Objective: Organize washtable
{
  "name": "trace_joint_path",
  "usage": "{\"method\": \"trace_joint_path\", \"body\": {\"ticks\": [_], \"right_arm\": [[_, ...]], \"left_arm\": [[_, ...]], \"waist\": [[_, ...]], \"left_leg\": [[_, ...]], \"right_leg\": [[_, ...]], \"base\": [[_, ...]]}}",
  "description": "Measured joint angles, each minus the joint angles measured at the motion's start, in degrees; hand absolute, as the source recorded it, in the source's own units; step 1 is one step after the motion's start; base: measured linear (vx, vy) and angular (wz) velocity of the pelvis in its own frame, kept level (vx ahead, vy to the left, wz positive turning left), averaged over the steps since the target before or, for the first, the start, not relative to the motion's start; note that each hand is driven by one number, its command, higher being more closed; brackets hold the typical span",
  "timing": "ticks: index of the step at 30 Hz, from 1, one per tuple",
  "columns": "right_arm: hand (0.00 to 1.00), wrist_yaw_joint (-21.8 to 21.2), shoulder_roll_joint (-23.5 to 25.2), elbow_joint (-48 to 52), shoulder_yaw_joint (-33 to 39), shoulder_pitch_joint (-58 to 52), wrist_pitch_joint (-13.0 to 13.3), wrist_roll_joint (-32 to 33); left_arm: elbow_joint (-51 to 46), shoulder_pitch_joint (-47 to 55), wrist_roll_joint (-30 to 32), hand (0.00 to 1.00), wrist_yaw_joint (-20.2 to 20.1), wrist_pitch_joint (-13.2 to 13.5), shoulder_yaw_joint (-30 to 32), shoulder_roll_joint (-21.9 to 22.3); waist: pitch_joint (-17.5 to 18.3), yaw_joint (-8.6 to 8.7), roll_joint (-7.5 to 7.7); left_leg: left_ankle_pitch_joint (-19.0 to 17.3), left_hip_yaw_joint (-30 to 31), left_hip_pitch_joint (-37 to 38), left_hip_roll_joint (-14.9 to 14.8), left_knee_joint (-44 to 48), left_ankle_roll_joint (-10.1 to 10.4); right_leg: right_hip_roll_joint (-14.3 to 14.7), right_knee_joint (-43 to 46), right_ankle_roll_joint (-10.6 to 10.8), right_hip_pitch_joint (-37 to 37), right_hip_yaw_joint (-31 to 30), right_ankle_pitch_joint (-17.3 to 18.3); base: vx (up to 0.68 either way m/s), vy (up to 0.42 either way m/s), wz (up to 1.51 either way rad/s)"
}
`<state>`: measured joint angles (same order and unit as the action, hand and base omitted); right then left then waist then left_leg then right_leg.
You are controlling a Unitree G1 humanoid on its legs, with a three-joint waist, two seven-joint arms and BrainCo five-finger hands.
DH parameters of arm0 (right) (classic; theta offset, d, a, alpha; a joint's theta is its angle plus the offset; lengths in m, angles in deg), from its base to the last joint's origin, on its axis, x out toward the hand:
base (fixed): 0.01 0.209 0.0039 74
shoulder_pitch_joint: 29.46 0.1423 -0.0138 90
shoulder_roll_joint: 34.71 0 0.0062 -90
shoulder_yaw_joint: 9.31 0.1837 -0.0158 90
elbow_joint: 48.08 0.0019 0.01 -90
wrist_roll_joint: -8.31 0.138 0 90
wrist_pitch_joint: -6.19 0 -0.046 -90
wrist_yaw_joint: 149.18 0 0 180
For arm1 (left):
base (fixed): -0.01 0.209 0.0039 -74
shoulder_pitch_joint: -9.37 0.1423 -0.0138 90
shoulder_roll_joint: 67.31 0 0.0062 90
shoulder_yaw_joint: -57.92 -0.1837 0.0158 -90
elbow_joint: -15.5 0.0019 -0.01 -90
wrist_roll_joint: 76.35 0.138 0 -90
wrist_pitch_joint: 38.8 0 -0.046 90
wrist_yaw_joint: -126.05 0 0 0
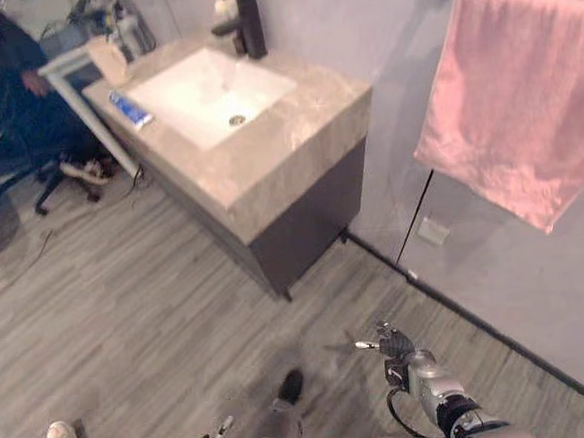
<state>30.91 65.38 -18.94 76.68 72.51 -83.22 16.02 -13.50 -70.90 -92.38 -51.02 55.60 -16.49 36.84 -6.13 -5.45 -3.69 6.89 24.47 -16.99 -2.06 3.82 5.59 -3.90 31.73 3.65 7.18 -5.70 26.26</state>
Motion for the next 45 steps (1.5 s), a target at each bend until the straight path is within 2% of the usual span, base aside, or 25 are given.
{"method": "trace_joint_path", "body": {"ticks": [1,2,3,4,5,6,9,11,12,14,15,18,22,27,30,32,34,36,37,38,39,40,42,43,45], "right_arm": [[0.00,0.2,-0.3,-0.1,0.2,-0.7,-0.1,-0.1],[0.00,0.2,-0.2,-0.3,0.4,-0.8,-0.4,-0.1],[0.00,0.4,-0.1,-0.4,1.1,-0.9,-0.5,-0.4],[0.00,0.8,-0.2,-0.4,2.6,-1.5,-0.5,-0.4],[0.00,1.2,-0.2,-0.4,3.2,-1.8,-0.5,-0.4],[0.00,1.3,-0.1,-0.4,4.3,-2.2,-0.5,-0.3],[0.00,1.4,0.7,-0.4,5.6,-4.2,-0.6,-0.3],[0.00,1.5,1.1,-0.4,9.6,-6.2,-1.0,-0.3],[0.00,1.6,1.8,-1.0,12.0,-6.8,-1.2,-0.3],[0.00,1.6,1.7,-3.5,16.0,-7.4,-1.1,0.0],[0.00,1.9,2.0,-5.1,18.7,-7.4,-1.2,0.1],[0.00,2.1,2.1,-7.2,22.8,-9.7,-1.3,0.1],[0.00,2.1,2.3,-7.3,25.3,-11.3,-1.3,-0.1],[0.00,2.0,4.3,-7.4,27.1,-11.9,-1.3,0.5],[0.00,1.9,4.6,-7.4,26.3,-10.6,-1.2,2.3],[0.00,1.9,4.6,-7.4,25.4,-9.6,-1.2,2.3],[0.00,1.9,4.8,-7.3,24.9,-8.8,-1.2,2.3],[0.00,1.9,4.7,-7.2,25.6,-9.7,-1.1,2.5],[0.00,2.1,4.9,-6.3,26.3,-11.4,-1.0,3.9],[0.00,2.2,4.9,-5.2,26.3,-11.8,-0.4,5.0],[0.00,2.4,4.9,-3.6,26.3,-12.3,0.4,5.9],[0.00,2.3,5.0,-3.5,26.4,-12.3,0.5,6.8],[0.00,2.3,6.5,-2.7,26.8,-12.3,0.8,7.0],[0.00,2.4,7.0,-2.0,27.1,-12.2,1.0,7.2],[0.00,2.4,7.2,-1.9,29.3,-11.7,1.3,9.0]], "left_arm": [[-0.4,0.4,-0.5,0.00,0.2,0.0,0.1,0.5],[-0.4,0.8,-0.7,0.00,0.3,0.1,0.3,0.4],[-0.4,1.3,-1.1,0.00,0.4,0.0,1.3,0.1],[-0.4,2.2,-1.0,0.00,0.5,-0.2,2.6,0.4],[-0.4,2.6,-1.0,0.00,0.6,-0.2,3.1,0.8],[-0.5,3.4,-0.9,0.00,0.7,-0.2,4.3,1.7],[-0.3,4.1,-0.3,0.00,0.9,-0.3,6.5,2.0],[-0.4,3.8,-0.3,0.00,1.1,-0.3,7.9,3.0],[-0.4,3.9,-0.4,0.00,1.2,-0.2,7.7,2.4],[-0.2,4.0,-0.3,0.00,1.2,-0.5,4.6,1.1],[-0.2,3.4,-0.2,0.00,1.2,-0.6,3.4,0.0],[0.2,2.4,0.8,0.00,1.1,-0.5,1.4,-0.7],[1.4,2.2,1.0,0.00,1.0,-0.4,1.2,-0.9],[2.4,2.1,1.8,0.00,0.0,-0.4,1.2,-2.6],[4.0,1.9,1.9,0.00,-0.1,-0.4,1.2,-3.1],[4.1,1.8,2.9,0.00,0.0,-0.6,1.3,-3.1],[4.0,1.7,3.6,0.00,-0.1,-0.7,1.3,-3.4],[3.5,1.6,3.5,0.00,0.0,-0.7,1.3,-3.5],[3.3,1.1,3.5,0.00,0.2,-0.8,1.4,-3.0],[2.8,1.2,3.6,0.00,0.2,-0.7,1.5,-2.9],[1.4,0.7,4.1,0.00,0.2,-0.8,1.6,-2.9],[0.7,0.7,4.2,0.00,0.1,-0.8,1.7,-2.9],[-0.2,-0.5,5.4,0.00,0.1,-1.1,3.2,-3.6],[-0.3,-1.2,6.1,0.00,0.1,-1.4,3.6,-3.7],[-0.3,-2.5,6.5,0.00,-0.2,-1.5,4.2,-3.6]], "waist": [[-0.9,0.00,-0.20],[-1.7,0.12,0.74],[-1.8,0.19,1.97],[-1.3,0.17,2.60],[-1.2,0.10,2.77],[-1.1,-0.24,2.85],[-1.0,-0.13,2.72],[-0.6,0.00,1.91],[0.1,0.26,2.69],[2.4,1.21,2.75],[2.8,1.95,3.48],[3.5,3.10,3.46],[3.8,3.23,3.59],[4.5,3.01,5.65],[4.7,2.37,6.01],[4.4,1.51,6.58],[4.1,1.62,6.90],[3.7,1.82,6.81],[2.7,1.55,6.70],[2.2,1.73,7.00],[1.5,2.21,6.14],[0.9,2.12,6.45],[0.1,1.70,8.70],[-0.2,1.90,9.10],[-0.3,2.08,9.24]], "left_leg": [[-2.8,-0.8,0.4,-0.8,-1.7,-2.9],[-6.0,-2.3,0.6,-1.4,-1.9,-3.6],[-5.3,-8.6,-0.5,-0.7,-0.3,-3.1],[-5.0,-15.0,-1.5,1.3,5.0,-3.6],[-5.0,-17.3,-1.9,2.3,8.5,-3.7],[-6.0,-20.2,-1.5,3.4,16.7,-3.4],[-12.5,-21.3,2.1,0.8,26.3,-3.0],[-14.3,-22.4,4.4,-1.0,24.9,-2.1],[-14.3,-22.7,6.0,0.0,19.9,-2.0],[-13.9,-20.2,10.9,1.0,6.6,-1.8],[-9.6,-18.6,12.0,2.7,1.9,-2.1],[-5.6,-14.2,13.8,4.8,-4.2,-3.0],[-4.3,-12.5,14.6,5.4,-5.6,-2.9],[-3.4,-9.9,16.3,6.1,-6.4,-2.9],[-3.3,-10.6,16.1,5.7,-6.6,-2.8],[-5.1,-11.9,14.9,6.1,-4.1,-3.9],[-9.6,-12.0,10.5,7.7,4.1,-5.1],[-16.0,-11.1,5.5,10.3,16.5,-7.3],[-19.3,-9.0,6.2,11.5,19.8,-7.4],[-19.7,-8.1,6.7,11.8,20.4,-7.9],[-20.2,-6.4,9.0,11.7,20.3,-8.7],[-20.3,-5.4,10.3,11.5,20.1,-9.5],[-21.1,-3.3,12.9,11.0,19.1,-10.7],[-21.7,-2.5,13.3,10.4,18.3,-11.2],[-22.7,-2.2,13.9,10.4,17.3,-12.1]], "right_leg": [[0.1,0.8,-1.4,0.1,2.1,0.2],[-0.5,0.7,-3.2,-0.1,3.3,0.3],[-2.5,0.1,-4.1,0.2,5.9,-1.0],[-4.9,-2.2,-3.5,0.2,8.2,-3.4],[-5.6,-3.9,-3.3,0.2,8.8,-4.8],[-6.8,-7.9,-2.2,0.3,10.0,-9.2],[-7.9,-10.3,-1.4,0.9,12.8,-12.6],[-8.6,-9.5,-0.2,1.2,14.7,-13.6],[-8.5,-11.1,0.5,0.9,13.8,-13.8],[-8.7,-13.5,1.1,0.4,13.8,-14.2],[-9.9,-15.2,1.7,-0.5,14.8,-14.6],[-10.6,-18.8,3.1,-3.3,15.7,-15.7],[-10.5,-21.8,3.3,-5.9,16.5,-16.0],[-10.4,-24.8,4.2,-10.0,18.3,-18.1],[-10.1,-25.7,4.0,-9.7,17.9,-18.7],[-10.1,-26.3,4.1,-9.2,16.7,-18.8],[-10.8,-25.0,4.4,-8.0,16.6,-17.6],[-12.6,-19.6,6.6,-8.0,18.8,-15.7],[-14.3,-8.8,6.2,-6.9,19.4,-14.7],[-14.7,-1.9,2.7,-4.4,18.9,-15.8],[-14.6,9.9,-3.7,0.7,16.6,-21.6],[-14.3,14.4,-3.1,2.8,14.6,-22.6],[-10.4,21.1,-0.7,8.7,13.5,-16.5],[-8.4,17.6,0.1,10.9,17.0,-15.1],[-7.4,8.4,0.1,13.1,25.0,-15.1]], "base": [[-0.47,-0.018,1.08],[-0.43,-0.009,0.96],[-0.39,0.025,0.98],[-0.34,0.011,0.90],[-0.23,0.081,0.84],[0.01,0.058,0.56],[0.26,-0.016,0.55],[0.14,0.137,0.79],[0.00,0.244,0.66],[-0.01,0.226,0.87],[-0.05,0.206,1.07],[-0.07,0.152,0.86],[-0.02,0.069,0.30],[-0.01,0.011,0.27],[0.02,-0.009,-0.12],[0.05,0.007,-0.24],[0.08,0.041,0.01],[0.18,0.088,0.47],[0.19,0.094,0.72],[0.27,0.129,0.85],[0.23,0.085,0.61],[0.29,0.057,0.62],[0.20,-0.039,0.47],[0.18,-0.056,0.40],[0.26,-0.092,0.35]]}}
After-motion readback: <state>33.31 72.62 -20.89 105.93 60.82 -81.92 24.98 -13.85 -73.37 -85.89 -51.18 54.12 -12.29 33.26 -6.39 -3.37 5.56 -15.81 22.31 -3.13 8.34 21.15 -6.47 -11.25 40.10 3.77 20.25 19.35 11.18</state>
